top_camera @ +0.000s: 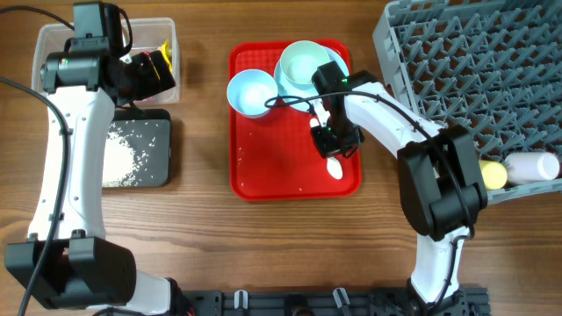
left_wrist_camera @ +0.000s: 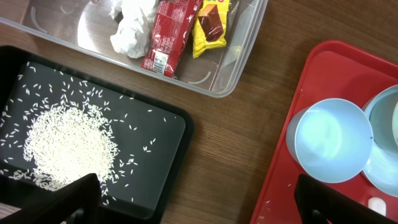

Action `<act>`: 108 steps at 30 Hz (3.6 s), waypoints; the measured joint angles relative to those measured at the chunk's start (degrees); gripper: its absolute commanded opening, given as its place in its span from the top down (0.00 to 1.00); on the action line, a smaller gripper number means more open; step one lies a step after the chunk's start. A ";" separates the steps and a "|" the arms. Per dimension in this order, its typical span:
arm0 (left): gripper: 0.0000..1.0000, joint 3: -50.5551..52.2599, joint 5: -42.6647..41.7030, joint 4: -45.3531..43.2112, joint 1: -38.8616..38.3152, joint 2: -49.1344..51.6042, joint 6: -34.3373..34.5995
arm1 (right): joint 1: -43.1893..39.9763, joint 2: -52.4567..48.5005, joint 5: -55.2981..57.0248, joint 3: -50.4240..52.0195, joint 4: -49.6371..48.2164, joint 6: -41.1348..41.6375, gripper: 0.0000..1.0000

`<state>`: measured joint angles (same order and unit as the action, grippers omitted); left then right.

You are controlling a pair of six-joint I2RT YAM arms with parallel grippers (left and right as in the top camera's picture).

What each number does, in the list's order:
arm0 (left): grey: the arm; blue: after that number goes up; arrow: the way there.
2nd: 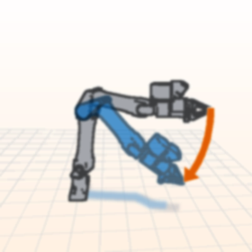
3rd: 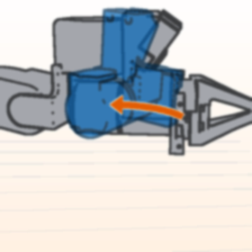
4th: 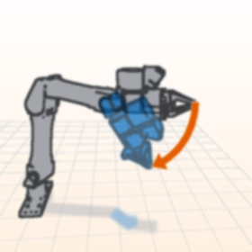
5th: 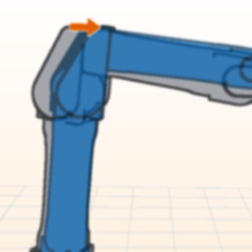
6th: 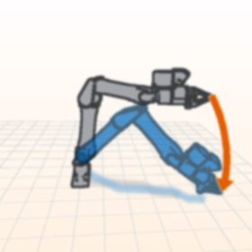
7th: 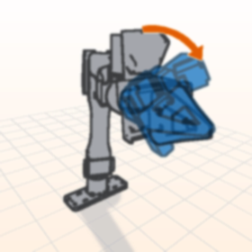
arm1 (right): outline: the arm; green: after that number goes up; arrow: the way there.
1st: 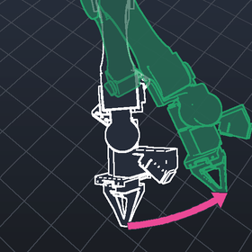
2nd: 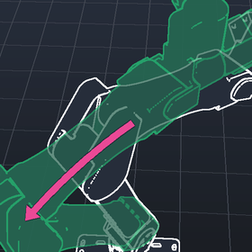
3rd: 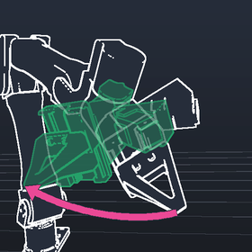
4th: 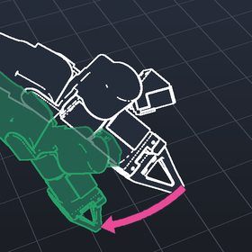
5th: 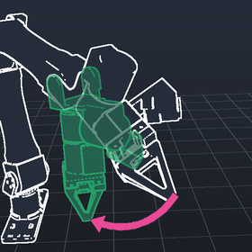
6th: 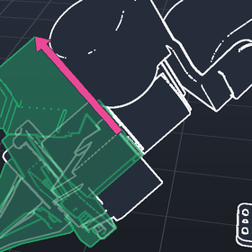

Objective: Sort waste into correct bins and load items into the dishwasher rack

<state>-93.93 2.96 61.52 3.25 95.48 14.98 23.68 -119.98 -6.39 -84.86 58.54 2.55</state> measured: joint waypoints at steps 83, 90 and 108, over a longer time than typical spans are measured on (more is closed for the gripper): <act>0.00 0.00 -0.04 0.02 0.00 0.00 0.00 | 4.63 -1.18 6.75 -0.52 -7.74 20.35 0.50; 0.00 0.00 -0.04 0.20 0.00 0.00 0.00 | 5.16 -1.31 11.21 -0.68 -7.63 21.27 0.58; 0.00 0.00 -0.24 1.14 0.00 0.00 0.00 | 5.05 -1.40 12.61 -0.81 -6.82 22.93 0.96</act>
<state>-93.93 2.72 62.65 3.25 95.48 14.98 28.73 -121.38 6.22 -85.67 51.72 25.47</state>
